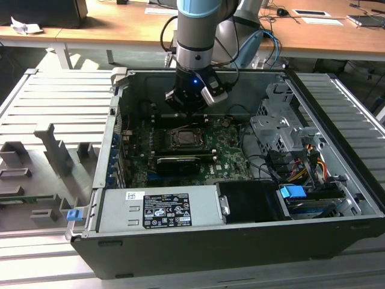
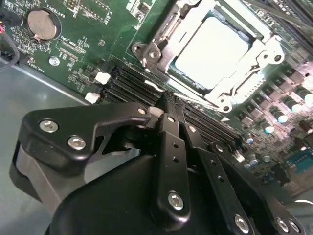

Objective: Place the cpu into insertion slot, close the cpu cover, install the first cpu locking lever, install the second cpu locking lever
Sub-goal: 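Install the first cpu locking lever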

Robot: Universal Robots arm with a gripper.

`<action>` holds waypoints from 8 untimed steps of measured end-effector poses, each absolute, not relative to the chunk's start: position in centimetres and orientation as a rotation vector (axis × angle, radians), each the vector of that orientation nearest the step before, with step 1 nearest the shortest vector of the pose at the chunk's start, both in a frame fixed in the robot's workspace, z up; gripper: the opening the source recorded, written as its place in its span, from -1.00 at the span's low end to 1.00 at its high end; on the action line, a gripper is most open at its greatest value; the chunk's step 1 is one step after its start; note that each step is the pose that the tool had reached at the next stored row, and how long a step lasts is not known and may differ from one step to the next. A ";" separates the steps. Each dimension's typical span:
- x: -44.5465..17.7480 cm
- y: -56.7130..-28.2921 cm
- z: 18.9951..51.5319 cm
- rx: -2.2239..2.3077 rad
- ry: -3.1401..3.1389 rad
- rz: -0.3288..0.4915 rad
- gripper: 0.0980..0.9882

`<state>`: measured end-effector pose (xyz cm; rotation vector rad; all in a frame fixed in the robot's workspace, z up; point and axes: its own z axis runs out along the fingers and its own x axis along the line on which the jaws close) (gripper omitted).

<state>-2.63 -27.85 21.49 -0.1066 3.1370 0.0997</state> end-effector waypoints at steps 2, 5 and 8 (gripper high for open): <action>-2.3 -27.8 21.3 -0.106 3.137 0.102 -0.98; -2.1 -28.0 21.3 -0.107 3.137 0.102 -0.98; -2.1 -28.3 21.2 -0.107 3.137 0.102 -0.98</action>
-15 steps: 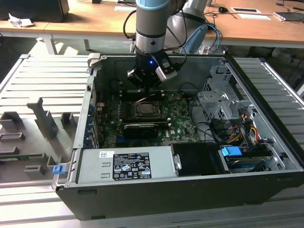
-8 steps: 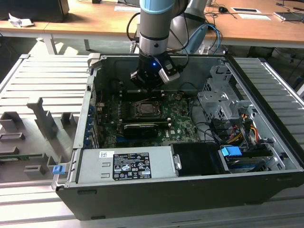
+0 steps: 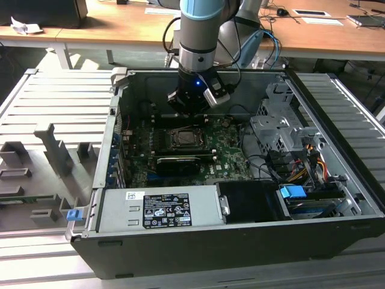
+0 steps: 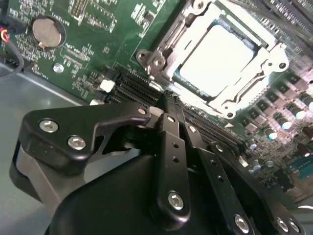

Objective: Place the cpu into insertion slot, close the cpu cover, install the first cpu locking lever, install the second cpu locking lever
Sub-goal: 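Install the first cpu locking lever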

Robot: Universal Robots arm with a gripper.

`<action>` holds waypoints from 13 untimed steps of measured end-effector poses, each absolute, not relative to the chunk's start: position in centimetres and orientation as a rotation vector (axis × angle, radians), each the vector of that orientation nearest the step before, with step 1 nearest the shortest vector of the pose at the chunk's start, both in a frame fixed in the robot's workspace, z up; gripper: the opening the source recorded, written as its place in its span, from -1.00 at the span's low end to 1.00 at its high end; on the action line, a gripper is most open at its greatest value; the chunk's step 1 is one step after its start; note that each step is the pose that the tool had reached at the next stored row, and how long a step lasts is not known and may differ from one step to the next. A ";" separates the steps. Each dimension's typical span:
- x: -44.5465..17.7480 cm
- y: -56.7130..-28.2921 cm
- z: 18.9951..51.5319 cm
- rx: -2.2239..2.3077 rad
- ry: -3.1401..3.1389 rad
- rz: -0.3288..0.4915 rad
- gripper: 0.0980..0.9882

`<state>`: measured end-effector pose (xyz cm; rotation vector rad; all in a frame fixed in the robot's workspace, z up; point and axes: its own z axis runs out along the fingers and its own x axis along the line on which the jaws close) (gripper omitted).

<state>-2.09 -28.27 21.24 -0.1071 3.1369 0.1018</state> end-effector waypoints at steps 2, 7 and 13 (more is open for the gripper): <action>-1.9 -28.3 21.1 -0.108 3.137 0.102 -0.98; -1.7 -28.3 20.9 -0.108 3.137 0.103 -0.98; -1.7 -28.3 20.5 -0.108 3.137 0.103 -0.98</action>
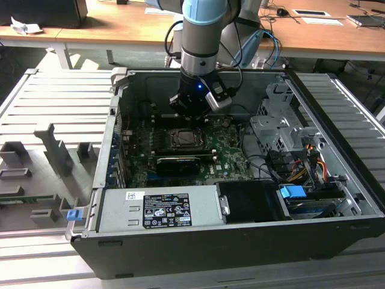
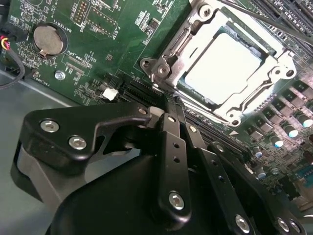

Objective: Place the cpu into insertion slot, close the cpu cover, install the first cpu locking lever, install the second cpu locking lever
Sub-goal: 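Install the first cpu locking lever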

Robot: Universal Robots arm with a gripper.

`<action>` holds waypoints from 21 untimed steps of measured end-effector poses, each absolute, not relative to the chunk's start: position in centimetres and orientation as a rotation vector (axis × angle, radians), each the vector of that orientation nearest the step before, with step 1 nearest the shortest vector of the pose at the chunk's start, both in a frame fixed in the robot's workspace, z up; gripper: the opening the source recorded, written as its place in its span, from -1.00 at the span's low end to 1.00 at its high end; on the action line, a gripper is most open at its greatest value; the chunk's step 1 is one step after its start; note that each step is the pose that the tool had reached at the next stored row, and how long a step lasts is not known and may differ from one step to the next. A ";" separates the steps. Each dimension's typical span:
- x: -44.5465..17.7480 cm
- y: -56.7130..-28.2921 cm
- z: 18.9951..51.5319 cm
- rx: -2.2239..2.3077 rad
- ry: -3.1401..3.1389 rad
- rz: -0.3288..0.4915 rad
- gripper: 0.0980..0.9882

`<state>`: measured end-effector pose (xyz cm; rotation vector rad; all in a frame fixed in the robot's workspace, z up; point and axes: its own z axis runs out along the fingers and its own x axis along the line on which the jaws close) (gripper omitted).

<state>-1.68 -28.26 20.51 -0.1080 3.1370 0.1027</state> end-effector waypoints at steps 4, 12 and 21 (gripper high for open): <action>-1.7 -28.3 20.4 -0.108 3.137 0.102 -0.98; -1.6 -28.3 20.4 -0.108 3.137 0.095 -0.98; -1.6 -28.3 20.2 -0.108 3.138 0.091 -0.98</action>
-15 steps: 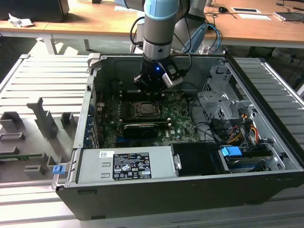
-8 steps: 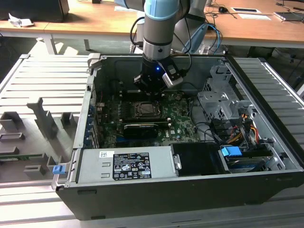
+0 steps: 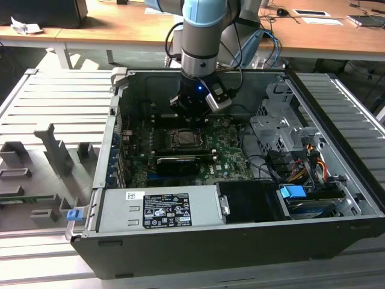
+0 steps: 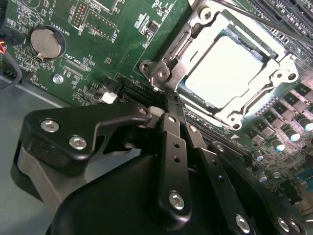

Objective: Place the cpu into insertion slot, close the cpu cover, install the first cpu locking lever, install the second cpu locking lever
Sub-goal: 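Install the first cpu locking lever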

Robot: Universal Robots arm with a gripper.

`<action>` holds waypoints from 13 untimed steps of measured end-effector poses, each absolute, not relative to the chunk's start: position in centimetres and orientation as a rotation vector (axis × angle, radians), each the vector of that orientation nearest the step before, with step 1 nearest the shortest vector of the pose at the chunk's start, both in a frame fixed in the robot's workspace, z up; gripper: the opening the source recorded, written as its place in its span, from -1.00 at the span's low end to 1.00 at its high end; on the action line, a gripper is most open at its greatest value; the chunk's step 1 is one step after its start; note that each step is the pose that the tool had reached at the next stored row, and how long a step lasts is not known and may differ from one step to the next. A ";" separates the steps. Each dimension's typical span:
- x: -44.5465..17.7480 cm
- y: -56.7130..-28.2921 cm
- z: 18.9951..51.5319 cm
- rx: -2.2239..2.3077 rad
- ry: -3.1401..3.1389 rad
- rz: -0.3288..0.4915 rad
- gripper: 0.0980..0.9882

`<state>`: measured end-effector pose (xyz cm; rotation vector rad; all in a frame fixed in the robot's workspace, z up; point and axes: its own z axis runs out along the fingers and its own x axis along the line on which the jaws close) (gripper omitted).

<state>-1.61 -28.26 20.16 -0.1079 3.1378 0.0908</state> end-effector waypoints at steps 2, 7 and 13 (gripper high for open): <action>-1.6 -28.2 20.3 -0.108 3.137 0.097 -0.98; -1.6 -28.2 21.7 -0.108 3.137 0.096 -0.98; -1.6 -28.8 21.8 -0.108 3.137 0.096 -0.98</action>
